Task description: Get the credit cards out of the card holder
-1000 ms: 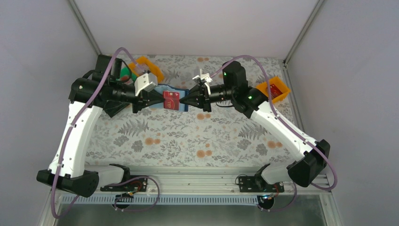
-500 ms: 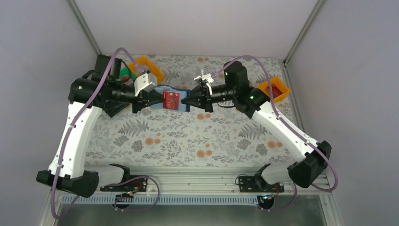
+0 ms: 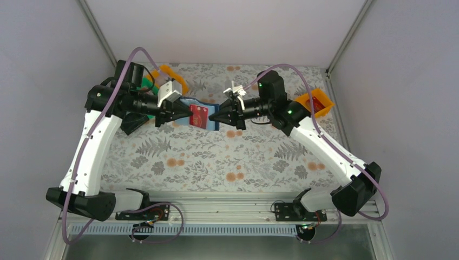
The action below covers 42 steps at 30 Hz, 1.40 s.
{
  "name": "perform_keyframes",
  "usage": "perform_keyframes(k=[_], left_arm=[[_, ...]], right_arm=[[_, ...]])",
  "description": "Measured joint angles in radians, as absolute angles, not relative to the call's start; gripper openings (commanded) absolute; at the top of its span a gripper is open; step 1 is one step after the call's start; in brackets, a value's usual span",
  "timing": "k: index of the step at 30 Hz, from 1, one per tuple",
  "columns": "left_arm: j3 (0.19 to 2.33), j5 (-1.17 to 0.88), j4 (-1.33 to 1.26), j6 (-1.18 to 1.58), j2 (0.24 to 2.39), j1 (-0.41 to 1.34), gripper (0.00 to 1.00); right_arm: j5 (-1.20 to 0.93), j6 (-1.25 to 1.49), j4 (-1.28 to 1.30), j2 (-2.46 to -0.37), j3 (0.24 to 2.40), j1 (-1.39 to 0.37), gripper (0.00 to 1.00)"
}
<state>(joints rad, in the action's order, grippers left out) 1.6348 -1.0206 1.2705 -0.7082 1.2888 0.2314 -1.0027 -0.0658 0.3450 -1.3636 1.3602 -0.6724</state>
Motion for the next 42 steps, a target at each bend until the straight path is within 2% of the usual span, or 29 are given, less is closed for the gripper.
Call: perform_keyframes(k=[9, 16, 25, 33, 42], left_arm=[[1.645, -1.077, 1.332, -0.755, 1.280, 0.221, 0.02], [1.586, -1.010, 1.264, -0.701, 1.251, 0.183, 0.02], [1.575, -1.101, 1.205, -0.655, 1.265, 0.176, 0.02], [1.579, -1.002, 1.159, -0.599, 1.265, 0.128, 0.03], [1.579, -0.899, 1.086, -0.502, 1.274, 0.067, 0.02]], right_arm=[[-0.976, -0.072, 0.348, -1.336, 1.348, -0.659, 0.04], [-0.954, -0.056, 0.348, -1.267, 1.293, -0.604, 0.04], [-0.983, -0.045, 0.336, -1.271, 1.293, -0.597, 0.04], [-0.934, 0.016, 0.317, -1.273, 1.275, -0.530, 0.04], [-0.957, 0.165, 0.266, -1.468, 1.209, -0.435, 0.04]])
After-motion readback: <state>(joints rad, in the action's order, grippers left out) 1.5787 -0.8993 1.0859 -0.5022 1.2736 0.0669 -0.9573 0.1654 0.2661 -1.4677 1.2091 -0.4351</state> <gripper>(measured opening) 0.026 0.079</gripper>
